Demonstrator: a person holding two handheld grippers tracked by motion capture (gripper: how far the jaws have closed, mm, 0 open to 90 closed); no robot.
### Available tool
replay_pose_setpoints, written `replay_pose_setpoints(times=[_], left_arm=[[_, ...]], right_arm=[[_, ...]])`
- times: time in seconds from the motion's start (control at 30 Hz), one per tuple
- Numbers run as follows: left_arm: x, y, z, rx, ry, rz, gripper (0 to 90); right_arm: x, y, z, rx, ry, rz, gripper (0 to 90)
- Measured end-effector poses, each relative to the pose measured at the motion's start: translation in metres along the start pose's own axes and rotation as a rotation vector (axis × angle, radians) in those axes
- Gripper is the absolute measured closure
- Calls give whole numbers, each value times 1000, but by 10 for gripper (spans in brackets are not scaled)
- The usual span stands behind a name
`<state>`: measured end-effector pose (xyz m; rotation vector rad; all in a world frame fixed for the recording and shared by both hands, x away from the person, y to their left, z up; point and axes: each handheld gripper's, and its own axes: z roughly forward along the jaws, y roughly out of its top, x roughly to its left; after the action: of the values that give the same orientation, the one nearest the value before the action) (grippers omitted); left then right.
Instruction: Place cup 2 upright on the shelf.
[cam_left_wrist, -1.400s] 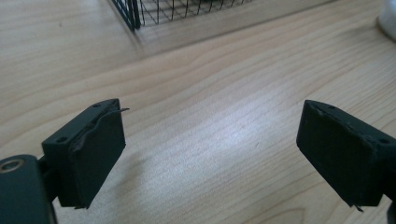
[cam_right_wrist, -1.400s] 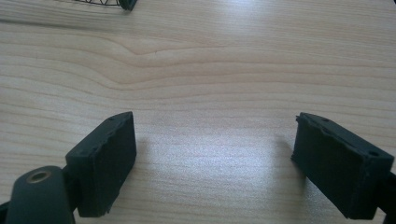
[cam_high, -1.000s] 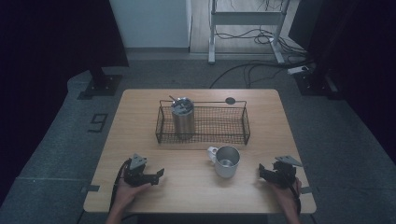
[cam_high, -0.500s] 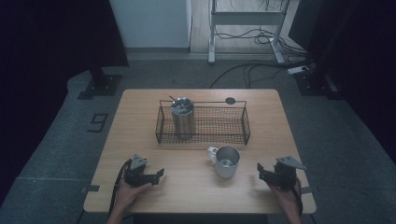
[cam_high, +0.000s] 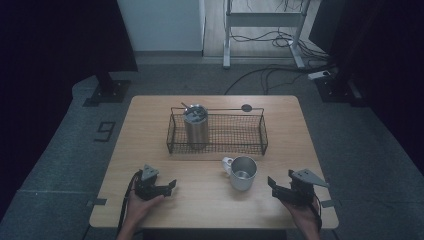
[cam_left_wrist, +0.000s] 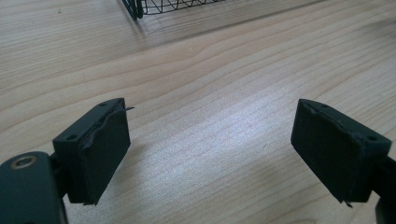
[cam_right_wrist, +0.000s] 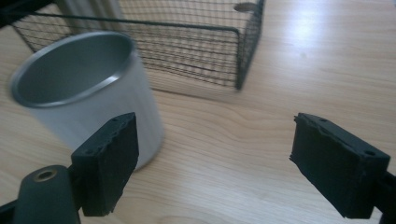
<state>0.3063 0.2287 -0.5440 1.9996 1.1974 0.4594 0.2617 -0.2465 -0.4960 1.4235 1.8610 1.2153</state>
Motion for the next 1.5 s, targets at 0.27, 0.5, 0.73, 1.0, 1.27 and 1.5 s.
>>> replay_pose_setpoints(times=[0.27,0.5,0.73,1.0,1.27,1.5], left_arm=[[0,1,1,16,7,-9,124],[0,1,1,11,-7,-2,124],[0,1,2,22,-7,0,124],[0,1,3,24,-13,2,124],[-1,1,3,30,-18,4,124],[-2,2,4,35,-18,7,122]], right_arm=[[16,6,-8,-39,66,-6,158],[29,8,-8,-43,113,-21,157],[41,9,1,-30,144,-41,149],[50,12,9,-27,157,-55,133],[55,12,21,-13,167,-69,126],[62,14,30,13,166,-107,83]])
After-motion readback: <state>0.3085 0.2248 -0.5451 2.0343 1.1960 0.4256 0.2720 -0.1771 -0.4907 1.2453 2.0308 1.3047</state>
